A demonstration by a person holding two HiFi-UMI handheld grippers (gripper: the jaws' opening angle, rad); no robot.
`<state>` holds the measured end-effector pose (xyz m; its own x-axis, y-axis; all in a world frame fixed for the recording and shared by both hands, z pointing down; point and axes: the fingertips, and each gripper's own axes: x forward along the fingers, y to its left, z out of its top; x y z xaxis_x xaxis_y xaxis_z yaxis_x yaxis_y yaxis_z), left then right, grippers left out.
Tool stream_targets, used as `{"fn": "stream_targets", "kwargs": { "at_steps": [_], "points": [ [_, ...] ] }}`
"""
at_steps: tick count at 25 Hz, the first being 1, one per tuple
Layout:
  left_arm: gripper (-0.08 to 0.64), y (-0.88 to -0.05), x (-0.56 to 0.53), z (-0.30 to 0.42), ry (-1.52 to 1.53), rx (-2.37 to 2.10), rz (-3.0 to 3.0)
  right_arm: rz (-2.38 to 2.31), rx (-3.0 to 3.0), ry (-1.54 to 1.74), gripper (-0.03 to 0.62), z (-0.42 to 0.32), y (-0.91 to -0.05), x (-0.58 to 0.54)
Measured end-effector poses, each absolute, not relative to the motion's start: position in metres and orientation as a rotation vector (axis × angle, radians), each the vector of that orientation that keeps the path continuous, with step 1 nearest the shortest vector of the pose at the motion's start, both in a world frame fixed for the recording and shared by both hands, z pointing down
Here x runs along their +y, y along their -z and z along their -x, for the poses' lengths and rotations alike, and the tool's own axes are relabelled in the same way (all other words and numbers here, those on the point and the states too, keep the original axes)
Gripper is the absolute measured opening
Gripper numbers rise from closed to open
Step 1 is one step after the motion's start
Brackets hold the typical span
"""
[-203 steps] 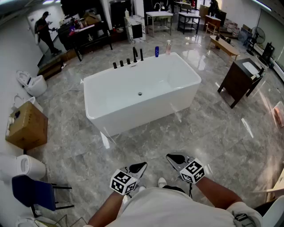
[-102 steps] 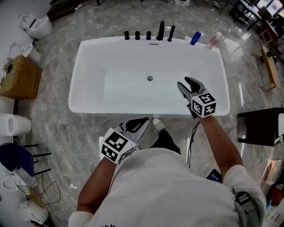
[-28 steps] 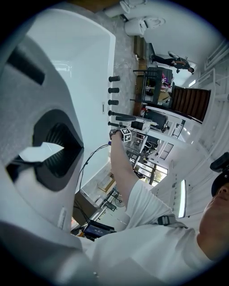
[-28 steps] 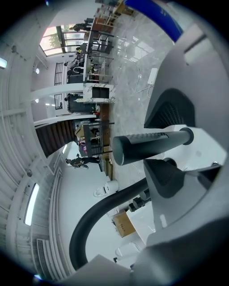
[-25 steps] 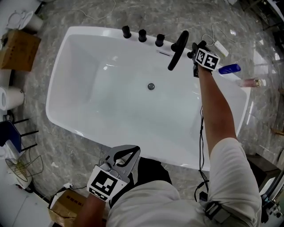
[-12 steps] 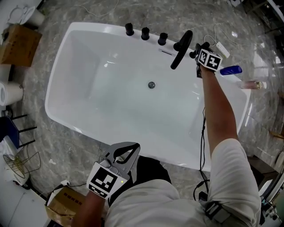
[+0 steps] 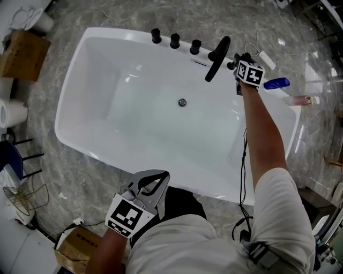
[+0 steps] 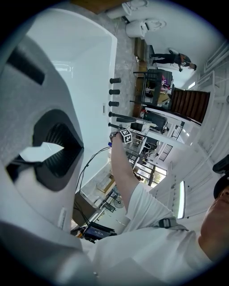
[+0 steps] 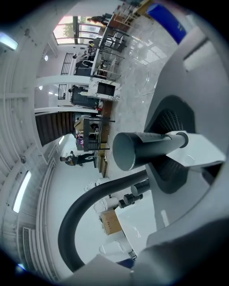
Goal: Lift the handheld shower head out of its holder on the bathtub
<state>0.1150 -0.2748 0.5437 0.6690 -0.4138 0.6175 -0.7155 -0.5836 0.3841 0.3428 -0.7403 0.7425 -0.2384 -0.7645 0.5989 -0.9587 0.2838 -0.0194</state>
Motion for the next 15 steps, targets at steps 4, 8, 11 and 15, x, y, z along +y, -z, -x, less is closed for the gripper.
{"fn": "stream_targets", "kwargs": {
  "at_steps": [4,8,11,15],
  "points": [
    [0.006,-0.538,-0.272,-0.116,-0.624,-0.872,-2.271,-1.541,-2.089,-0.523,0.143,-0.341,-0.731,-0.735],
    [0.006,-0.535,-0.266,-0.117,-0.622,-0.871,-2.284,-1.533,-2.1,-0.504,0.143,-0.339,-0.721,-0.728],
    [0.006,-0.532,-0.263,-0.116,-0.621,-0.876,-2.29,-1.53,-2.115,-0.492,0.143,-0.338,-0.714,-0.724],
    [0.006,-0.525,-0.258,-0.116,-0.616,-0.88,-2.301,-1.535,-2.135,-0.474,0.143,-0.338,-0.699,-0.719]
  ]
}}
